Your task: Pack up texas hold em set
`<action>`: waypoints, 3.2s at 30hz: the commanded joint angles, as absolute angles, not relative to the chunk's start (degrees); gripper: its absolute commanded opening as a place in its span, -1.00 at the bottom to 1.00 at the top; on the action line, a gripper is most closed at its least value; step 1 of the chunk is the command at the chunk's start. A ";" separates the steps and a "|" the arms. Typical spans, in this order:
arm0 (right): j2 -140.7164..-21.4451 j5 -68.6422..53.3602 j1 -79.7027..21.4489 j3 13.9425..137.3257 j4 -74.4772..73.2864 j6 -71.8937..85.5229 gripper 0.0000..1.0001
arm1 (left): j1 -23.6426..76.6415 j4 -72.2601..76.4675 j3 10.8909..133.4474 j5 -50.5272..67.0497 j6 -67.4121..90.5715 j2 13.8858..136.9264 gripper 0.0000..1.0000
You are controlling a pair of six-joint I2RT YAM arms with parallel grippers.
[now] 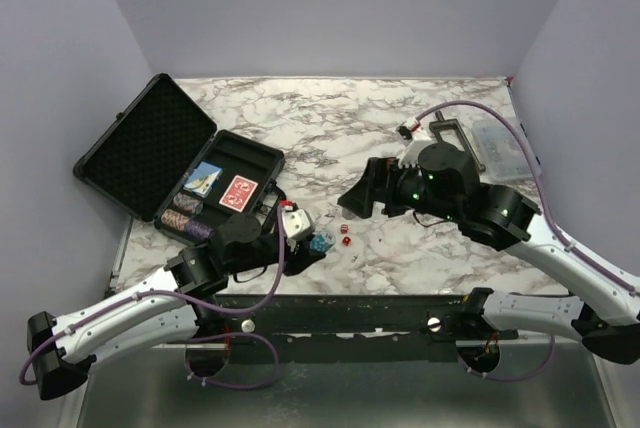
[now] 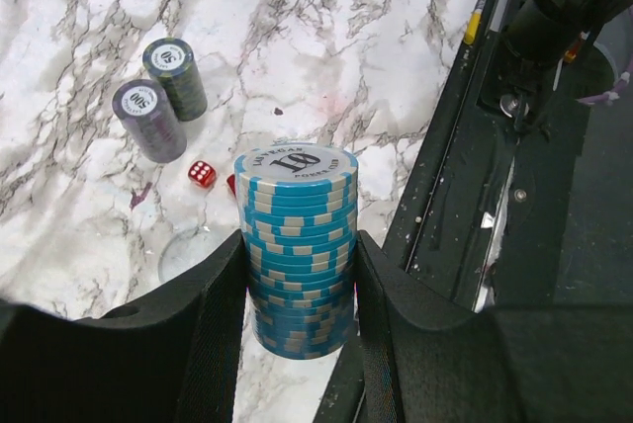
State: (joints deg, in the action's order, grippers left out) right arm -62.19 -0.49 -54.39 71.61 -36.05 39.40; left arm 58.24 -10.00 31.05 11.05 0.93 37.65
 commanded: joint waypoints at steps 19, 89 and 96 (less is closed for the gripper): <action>-50.59 21.16 -54.78 62.93 -38.98 47.60 1.00 | 51.65 -19.32 37.59 -21.67 53.18 43.24 -1.00; -45.79 22.58 -54.77 56.67 -40.96 49.70 1.00 | 6.40 -57.12 59.23 -21.47 72.25 80.66 -1.00; -46.20 22.47 -54.76 56.72 -40.78 49.39 1.00 | 5.10 -57.67 59.94 -22.55 71.80 81.90 -1.00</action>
